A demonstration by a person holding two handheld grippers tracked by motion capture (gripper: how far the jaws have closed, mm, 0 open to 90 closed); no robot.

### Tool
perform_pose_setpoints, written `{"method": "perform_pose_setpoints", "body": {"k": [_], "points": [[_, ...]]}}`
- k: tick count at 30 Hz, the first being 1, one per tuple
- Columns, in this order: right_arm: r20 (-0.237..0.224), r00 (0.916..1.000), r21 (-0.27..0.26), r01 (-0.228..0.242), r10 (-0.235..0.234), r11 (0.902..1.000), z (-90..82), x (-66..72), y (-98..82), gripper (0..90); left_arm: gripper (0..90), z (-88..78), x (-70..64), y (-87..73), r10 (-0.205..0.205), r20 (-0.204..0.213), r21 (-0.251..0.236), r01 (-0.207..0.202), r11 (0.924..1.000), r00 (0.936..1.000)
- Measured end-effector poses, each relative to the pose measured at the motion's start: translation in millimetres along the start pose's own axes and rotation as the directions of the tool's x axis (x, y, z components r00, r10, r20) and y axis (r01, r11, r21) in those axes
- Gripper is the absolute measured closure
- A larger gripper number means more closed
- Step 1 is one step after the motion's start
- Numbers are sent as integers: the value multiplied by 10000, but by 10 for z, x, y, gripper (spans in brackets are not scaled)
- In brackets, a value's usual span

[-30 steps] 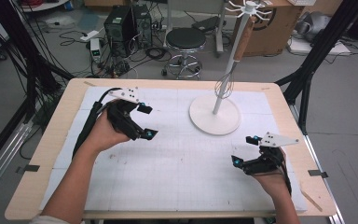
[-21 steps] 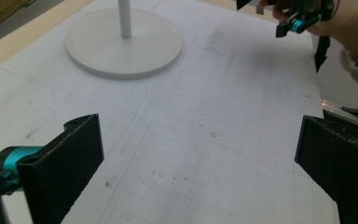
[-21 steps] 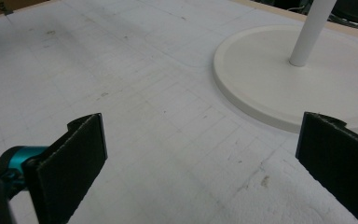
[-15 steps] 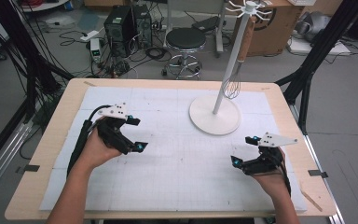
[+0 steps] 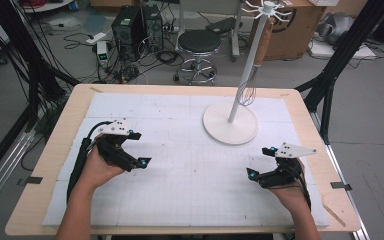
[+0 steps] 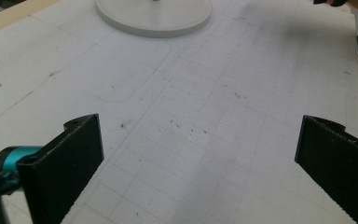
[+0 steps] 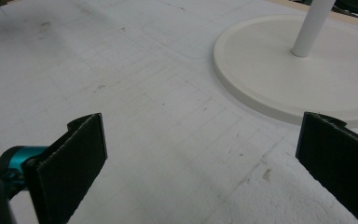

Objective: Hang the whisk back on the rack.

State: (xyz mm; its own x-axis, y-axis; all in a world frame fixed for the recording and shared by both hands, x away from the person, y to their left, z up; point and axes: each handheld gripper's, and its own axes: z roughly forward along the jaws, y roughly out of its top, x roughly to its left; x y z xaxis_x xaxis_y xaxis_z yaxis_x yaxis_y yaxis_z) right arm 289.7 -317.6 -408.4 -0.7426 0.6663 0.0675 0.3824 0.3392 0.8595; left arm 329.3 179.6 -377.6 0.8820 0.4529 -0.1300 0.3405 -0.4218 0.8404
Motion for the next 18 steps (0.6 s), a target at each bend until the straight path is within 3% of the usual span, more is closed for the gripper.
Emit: {"method": "perform_pose_setpoints", "body": {"k": [10,18], "points": [[-3,9999,164,122,-122,9998,43,15,-2,4,16,19,5,-52,-60,-124,121,62,9999,9999],[-44,9999,241,117,-116,9996,38,32,-17,4,16,81,13,-94,-180,12,96,180,9998,9998]]}}
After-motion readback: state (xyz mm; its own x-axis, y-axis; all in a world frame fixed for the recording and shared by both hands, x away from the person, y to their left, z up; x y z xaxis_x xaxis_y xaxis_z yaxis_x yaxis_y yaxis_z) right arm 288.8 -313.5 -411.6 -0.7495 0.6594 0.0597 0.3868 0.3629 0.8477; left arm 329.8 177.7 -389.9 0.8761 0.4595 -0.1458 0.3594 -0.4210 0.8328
